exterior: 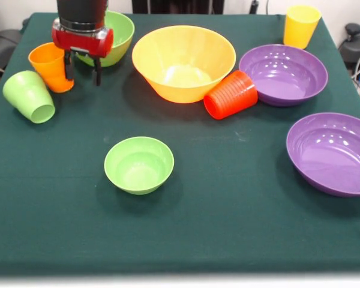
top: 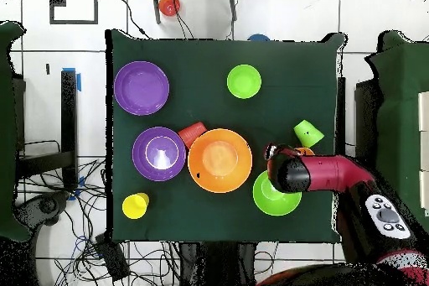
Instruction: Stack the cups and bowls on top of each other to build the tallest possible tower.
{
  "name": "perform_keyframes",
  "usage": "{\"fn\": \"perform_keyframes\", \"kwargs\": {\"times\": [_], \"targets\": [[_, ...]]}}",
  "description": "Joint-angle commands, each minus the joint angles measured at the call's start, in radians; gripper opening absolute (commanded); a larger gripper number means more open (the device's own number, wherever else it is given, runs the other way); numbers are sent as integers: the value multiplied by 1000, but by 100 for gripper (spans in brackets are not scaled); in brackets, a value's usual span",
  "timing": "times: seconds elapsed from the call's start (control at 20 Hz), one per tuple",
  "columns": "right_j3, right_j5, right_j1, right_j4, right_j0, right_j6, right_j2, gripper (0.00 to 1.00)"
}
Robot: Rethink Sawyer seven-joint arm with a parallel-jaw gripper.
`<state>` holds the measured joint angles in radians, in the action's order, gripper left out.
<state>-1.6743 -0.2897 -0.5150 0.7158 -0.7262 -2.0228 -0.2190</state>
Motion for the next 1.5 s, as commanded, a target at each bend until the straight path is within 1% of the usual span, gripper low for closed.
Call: {"fn": "perform_keyframes", "kwargs": {"times": [0.05,0.35,0.65,1.0,1.5], "targets": [[-75,-25,-38,-3,5,42,-81,100],[-99,-48,-73,-14,3,43,-85,100],[-118,-79,-100,-29,-28,78,-107,100],[-119,-66,-96,-17,-32,77,-105,100],[-117,-83,-103,-23,-30,83,-110,100]]}}
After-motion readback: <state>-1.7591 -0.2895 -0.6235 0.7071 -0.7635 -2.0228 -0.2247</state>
